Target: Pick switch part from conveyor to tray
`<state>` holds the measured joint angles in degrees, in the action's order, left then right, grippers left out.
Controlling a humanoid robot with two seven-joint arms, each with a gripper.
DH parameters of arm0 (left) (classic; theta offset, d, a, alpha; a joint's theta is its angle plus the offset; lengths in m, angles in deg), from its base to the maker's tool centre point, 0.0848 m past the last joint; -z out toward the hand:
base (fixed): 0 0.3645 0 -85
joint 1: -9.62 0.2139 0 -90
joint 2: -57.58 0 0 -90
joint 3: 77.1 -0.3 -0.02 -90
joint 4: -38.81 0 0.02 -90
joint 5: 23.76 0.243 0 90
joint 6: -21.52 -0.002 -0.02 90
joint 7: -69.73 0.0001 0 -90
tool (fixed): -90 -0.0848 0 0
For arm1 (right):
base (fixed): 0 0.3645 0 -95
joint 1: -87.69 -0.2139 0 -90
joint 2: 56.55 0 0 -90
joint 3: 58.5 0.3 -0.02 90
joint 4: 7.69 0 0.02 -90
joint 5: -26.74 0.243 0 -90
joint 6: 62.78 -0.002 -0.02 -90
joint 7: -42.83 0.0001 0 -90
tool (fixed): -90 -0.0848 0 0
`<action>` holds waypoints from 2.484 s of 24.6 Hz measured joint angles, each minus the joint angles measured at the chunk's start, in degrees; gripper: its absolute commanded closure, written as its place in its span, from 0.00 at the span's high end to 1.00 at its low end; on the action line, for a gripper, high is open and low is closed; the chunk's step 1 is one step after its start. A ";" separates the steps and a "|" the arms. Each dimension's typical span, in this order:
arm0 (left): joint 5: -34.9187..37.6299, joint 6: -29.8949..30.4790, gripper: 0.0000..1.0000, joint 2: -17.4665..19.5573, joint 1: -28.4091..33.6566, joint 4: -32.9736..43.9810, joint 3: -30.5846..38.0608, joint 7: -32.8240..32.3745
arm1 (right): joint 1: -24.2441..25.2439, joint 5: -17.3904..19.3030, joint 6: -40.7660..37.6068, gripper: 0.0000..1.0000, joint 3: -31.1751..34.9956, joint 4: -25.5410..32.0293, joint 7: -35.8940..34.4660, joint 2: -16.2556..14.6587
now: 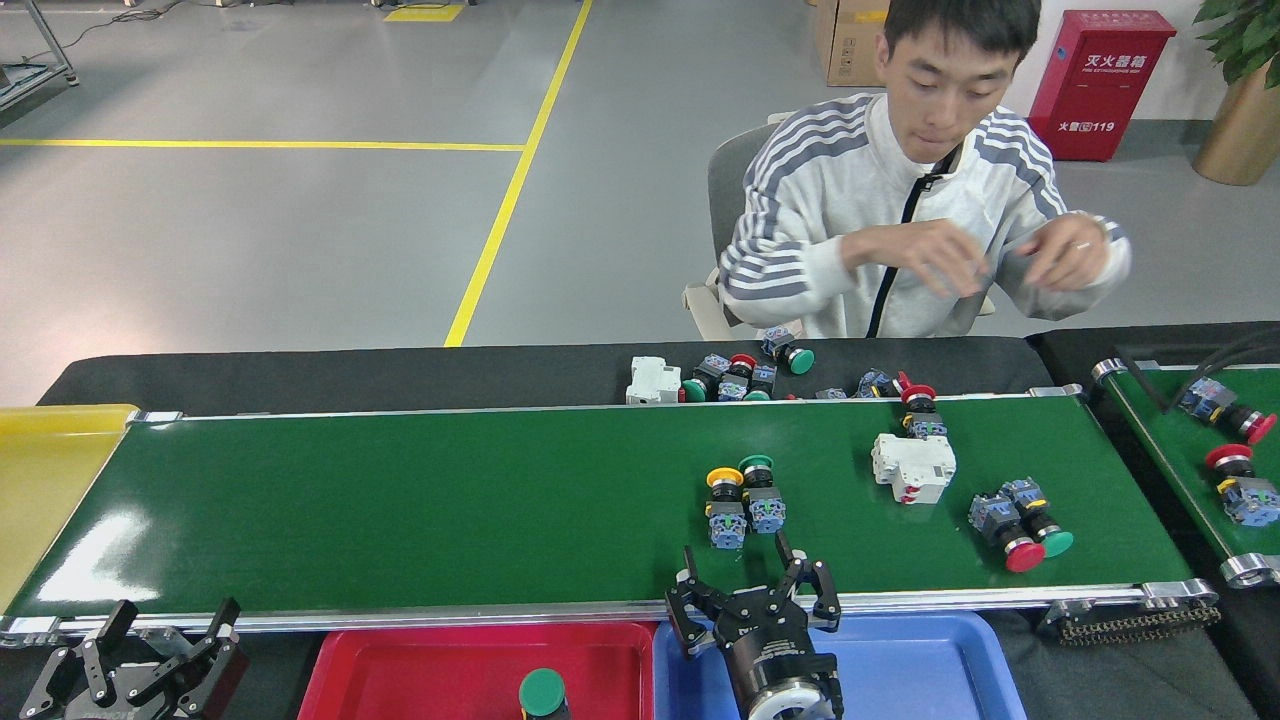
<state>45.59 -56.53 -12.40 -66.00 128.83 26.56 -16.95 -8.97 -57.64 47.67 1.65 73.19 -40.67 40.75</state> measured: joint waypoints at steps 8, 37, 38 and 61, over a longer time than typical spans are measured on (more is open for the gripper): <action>0.02 1.51 1.00 0.00 0.28 -0.02 0.00 0.00 | -8.03 0.45 1.77 0.99 -2.73 -9.95 0.29 1.12; 0.02 1.79 1.00 0.01 0.95 -0.17 0.52 0.00 | -9.25 3.13 -6.98 0.49 -21.49 0.12 -1.49 -5.74; 0.02 1.80 1.00 0.00 0.95 -0.12 0.52 0.00 | -9.19 2.07 -7.50 0.67 -24.03 0.63 -1.56 -5.75; 2.87 1.38 1.00 -1.31 -0.10 5.39 -2.17 -1.07 | 14.05 4.80 20.60 0.98 -10.52 14.55 -18.72 -14.15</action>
<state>48.46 -55.15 -13.71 -66.10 134.22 24.38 -18.02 5.08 -52.83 68.27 -8.88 87.74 -59.39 26.60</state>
